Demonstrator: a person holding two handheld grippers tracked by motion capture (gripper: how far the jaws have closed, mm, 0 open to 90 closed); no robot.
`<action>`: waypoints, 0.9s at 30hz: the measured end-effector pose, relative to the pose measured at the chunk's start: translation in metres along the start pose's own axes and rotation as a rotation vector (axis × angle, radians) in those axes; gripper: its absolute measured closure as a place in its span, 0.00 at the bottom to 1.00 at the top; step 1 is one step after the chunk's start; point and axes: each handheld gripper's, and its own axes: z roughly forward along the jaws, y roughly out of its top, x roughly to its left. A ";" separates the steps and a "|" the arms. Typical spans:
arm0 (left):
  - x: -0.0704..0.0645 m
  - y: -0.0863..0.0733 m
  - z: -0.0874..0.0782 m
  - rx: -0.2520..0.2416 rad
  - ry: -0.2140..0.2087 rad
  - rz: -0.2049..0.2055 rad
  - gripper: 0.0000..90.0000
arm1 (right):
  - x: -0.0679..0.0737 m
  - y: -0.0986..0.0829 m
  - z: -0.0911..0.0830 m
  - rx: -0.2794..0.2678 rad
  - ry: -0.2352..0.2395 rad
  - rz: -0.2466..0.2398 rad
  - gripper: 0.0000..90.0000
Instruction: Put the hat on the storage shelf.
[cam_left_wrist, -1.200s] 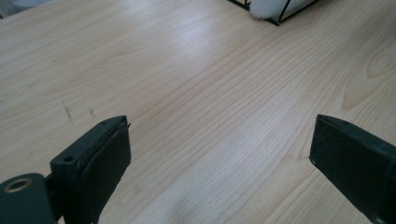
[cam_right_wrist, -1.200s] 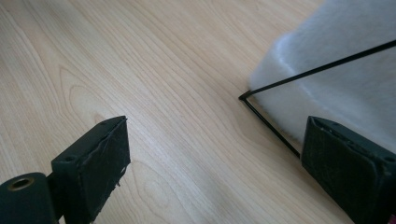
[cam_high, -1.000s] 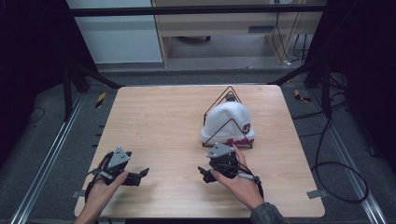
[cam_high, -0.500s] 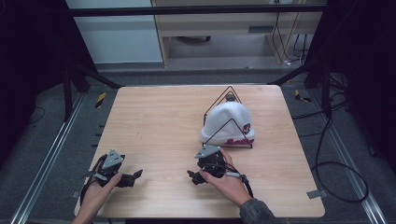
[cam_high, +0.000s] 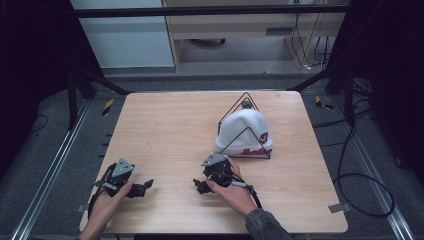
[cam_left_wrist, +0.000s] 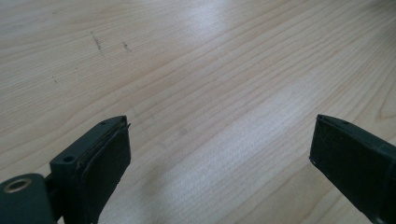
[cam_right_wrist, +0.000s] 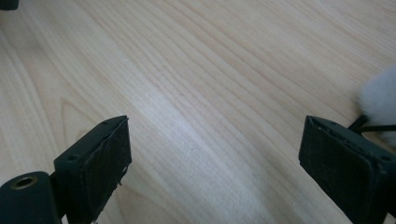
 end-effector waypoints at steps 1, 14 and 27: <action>0.000 0.001 0.002 0.000 0.000 -0.001 0.05 | 0.000 0.001 0.002 -0.002 -0.007 0.003 0.11; 0.011 0.002 0.023 0.021 0.039 -0.030 0.06 | -0.006 0.004 0.018 -0.012 -0.062 0.061 0.11; 0.015 0.001 0.033 0.066 0.045 -0.060 0.05 | -0.007 0.001 0.028 0.019 -0.073 0.064 0.10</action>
